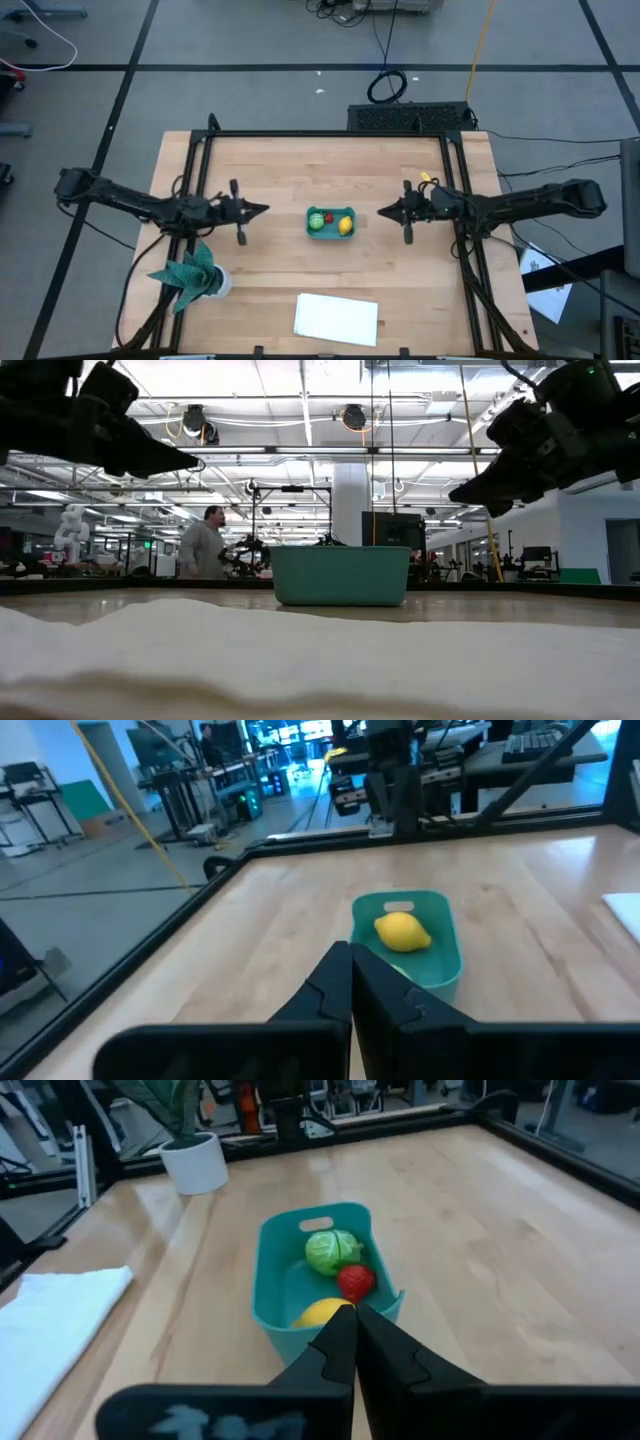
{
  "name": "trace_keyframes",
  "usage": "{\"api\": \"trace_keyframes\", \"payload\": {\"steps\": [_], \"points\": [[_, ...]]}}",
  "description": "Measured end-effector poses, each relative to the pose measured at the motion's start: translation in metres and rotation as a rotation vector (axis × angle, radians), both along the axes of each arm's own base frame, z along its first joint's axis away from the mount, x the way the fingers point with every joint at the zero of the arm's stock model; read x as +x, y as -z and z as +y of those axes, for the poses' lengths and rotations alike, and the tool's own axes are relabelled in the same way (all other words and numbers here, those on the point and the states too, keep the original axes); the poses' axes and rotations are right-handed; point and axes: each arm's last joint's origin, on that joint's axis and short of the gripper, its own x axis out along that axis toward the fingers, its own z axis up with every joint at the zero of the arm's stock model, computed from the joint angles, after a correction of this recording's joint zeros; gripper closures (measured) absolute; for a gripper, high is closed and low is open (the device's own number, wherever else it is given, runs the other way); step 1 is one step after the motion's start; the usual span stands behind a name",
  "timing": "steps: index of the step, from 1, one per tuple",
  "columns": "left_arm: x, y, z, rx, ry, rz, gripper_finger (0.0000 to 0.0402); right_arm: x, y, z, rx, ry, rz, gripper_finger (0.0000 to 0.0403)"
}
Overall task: Pick and placing Produce into tupperware
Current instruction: Return to home position
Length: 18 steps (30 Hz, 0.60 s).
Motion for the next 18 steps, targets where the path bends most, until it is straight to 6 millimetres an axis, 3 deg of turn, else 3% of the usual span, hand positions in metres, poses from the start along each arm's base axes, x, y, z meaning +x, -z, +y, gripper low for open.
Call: {"api": "trace_keyframes", "payload": {"steps": [10, 18], "points": [[-0.022, 0.003, -0.003, 0.038, -0.054, -0.025, 0.0401, -0.012, -0.011, 0.013, -0.073, 0.007, -0.044, 0.0403], [-0.030, 0.001, -0.005, 0.031, -0.033, -0.034, 0.0401, -0.028, -0.003, 0.013, -0.129, -0.013, -0.132, 0.0403]]}}
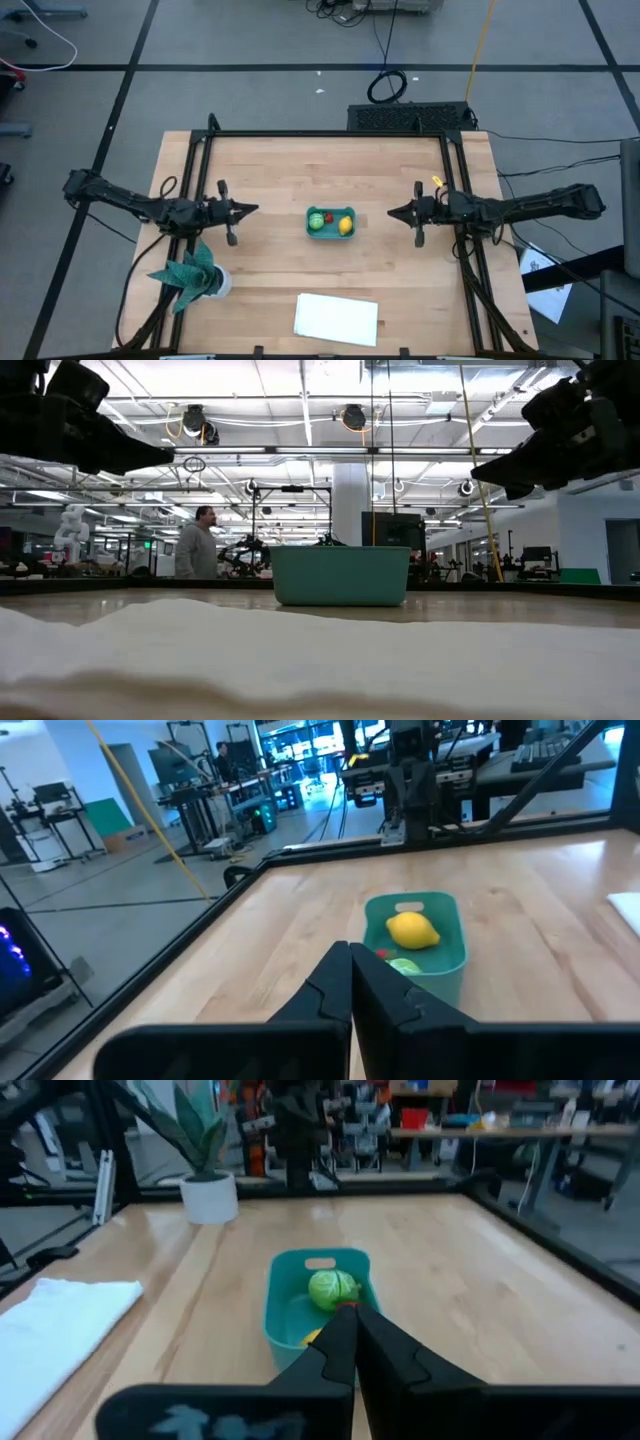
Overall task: Pick and placing Produce into tupperware
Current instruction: Return to home position
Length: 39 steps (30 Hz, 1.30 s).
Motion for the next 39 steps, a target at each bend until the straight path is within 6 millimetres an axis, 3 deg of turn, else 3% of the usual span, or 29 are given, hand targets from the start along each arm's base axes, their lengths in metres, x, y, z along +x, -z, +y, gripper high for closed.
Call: {"api": "trace_keyframes", "payload": {"steps": [7, 28, 39], "points": [[-0.007, -0.003, 0.002, -0.007, 0.000, -0.025, 0.0401, -0.010, -0.014, 0.000, -0.012, -0.002, -0.184, 0.0403], [-0.022, -0.002, 0.006, 0.064, 0.014, -0.008, 0.0401, -0.015, -0.012, 0.000, 0.009, -0.004, -0.167, 0.0403], [-0.029, -0.010, 0.005, 0.152, 0.143, -0.102, 0.0401, -0.015, -0.014, -0.001, -0.040, 0.000, -0.186, 0.0403]]}}
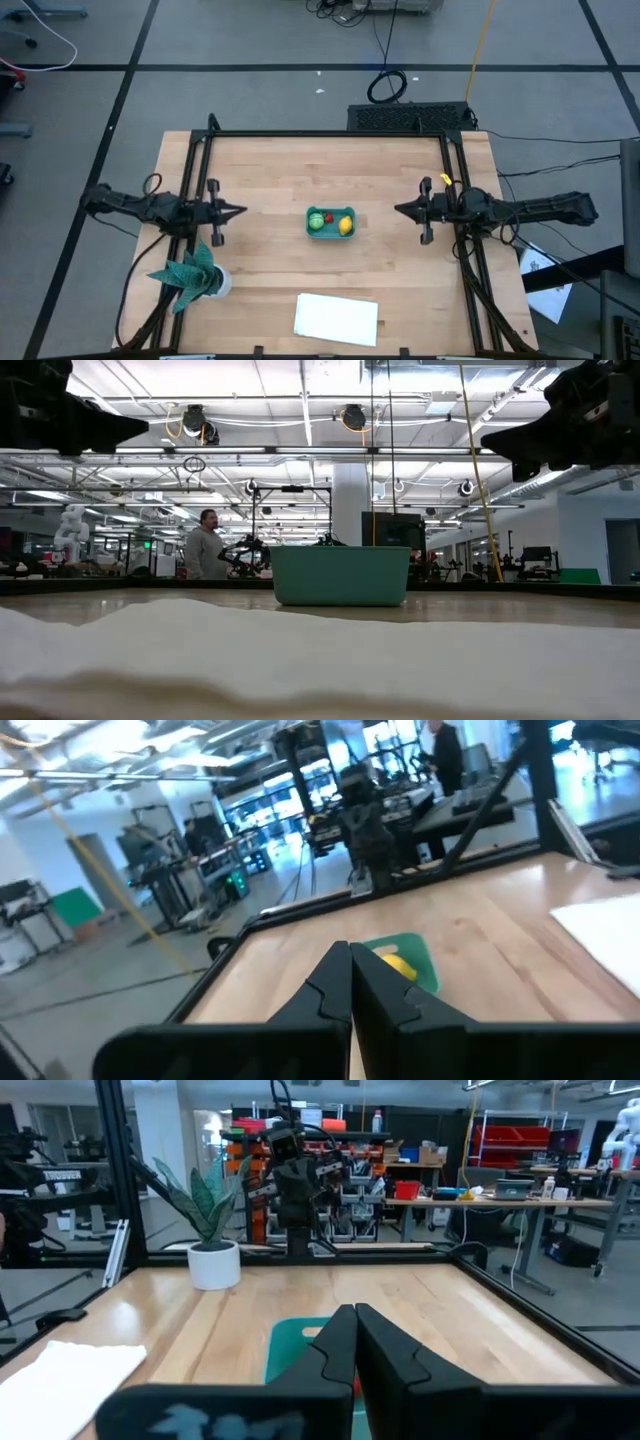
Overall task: Pick and placing Produce into tupperware
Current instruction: Return to home position
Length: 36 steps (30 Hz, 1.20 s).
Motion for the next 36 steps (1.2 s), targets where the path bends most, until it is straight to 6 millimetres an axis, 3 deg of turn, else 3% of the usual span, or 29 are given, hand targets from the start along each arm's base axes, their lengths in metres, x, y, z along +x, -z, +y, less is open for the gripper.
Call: {"api": "trace_keyframes", "payload": {"steps": [29, 36], "points": [[0.002, 0.007, 0.018, -0.073, -0.134, 0.064, 0.0401, -0.001, -0.004, -0.019, 0.060, 0.056, -0.043, 0.0403], [0.002, 0.007, 0.018, -0.046, -0.151, 0.068, 0.0401, -0.001, 0.006, -0.018, 0.077, 0.056, 0.067, 0.0403]]}}
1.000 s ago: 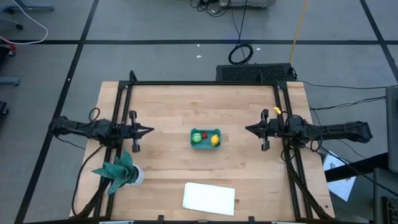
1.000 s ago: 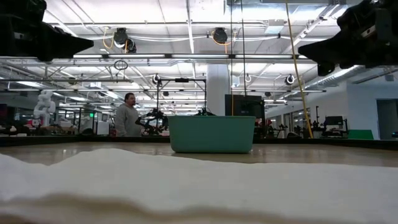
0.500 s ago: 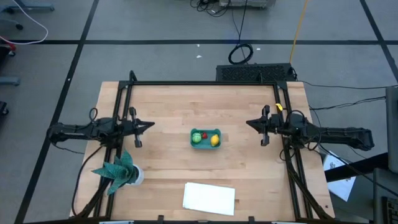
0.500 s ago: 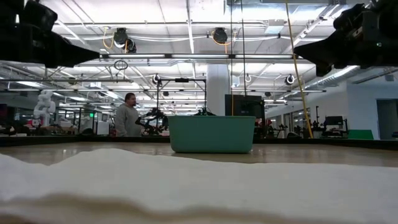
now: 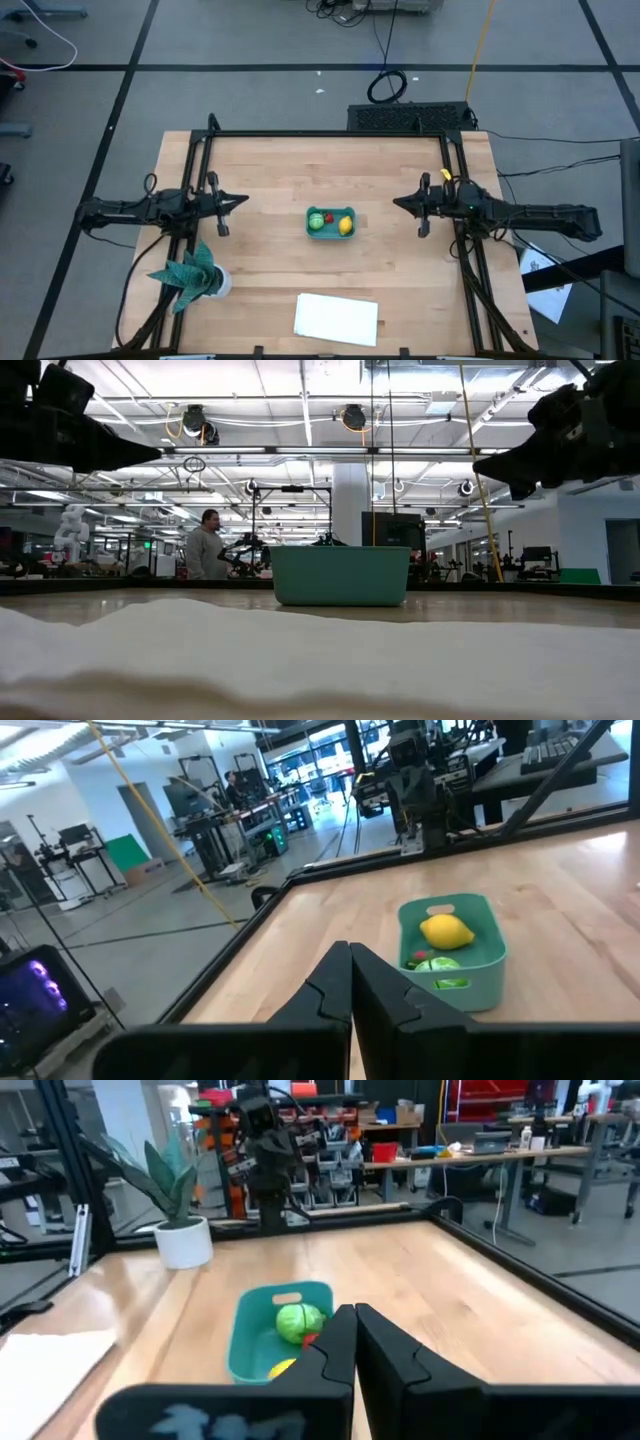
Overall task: Pick and placing Produce into tupperware
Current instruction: Return to home position
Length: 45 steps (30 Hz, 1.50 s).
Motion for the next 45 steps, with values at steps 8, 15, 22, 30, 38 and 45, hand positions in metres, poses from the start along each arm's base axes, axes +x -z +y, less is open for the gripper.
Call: {"api": "trace_keyframes", "payload": {"steps": [8, 15, 22, 30, 38, 45], "points": [[0.0001, -0.0008, -0.0003, 0.003, 0.010, -0.007, 0.0401, 0.0004, -0.0007, 0.0032, -0.028, -0.033, -0.004, 0.0403], [0.0001, 0.0000, -0.0003, -0.007, 0.012, -0.001, 0.0401, 0.0005, -0.0052, 0.0056, -0.042, -0.087, -0.050, 0.0403], [0.0001, 0.0003, -0.0003, -0.015, 0.012, 0.000, 0.0401, 0.0005, -0.0051, 0.0055, -0.034, -0.086, -0.050, 0.0403], [0.0000, 0.0005, -0.0006, -0.029, 0.020, 0.001, 0.0401, 0.0005, -0.0051, 0.0055, -0.034, -0.086, -0.049, 0.0403], [0.0000, 0.0005, -0.0005, -0.053, 0.019, -0.005, 0.0401, 0.0005, -0.0050, 0.0054, -0.048, -0.083, -0.047, 0.0403], [0.0000, 0.0002, -0.0004, -0.073, 0.014, -0.012, 0.0401, 0.0005, -0.0048, 0.0053, -0.058, -0.082, -0.044, 0.0403]]}}
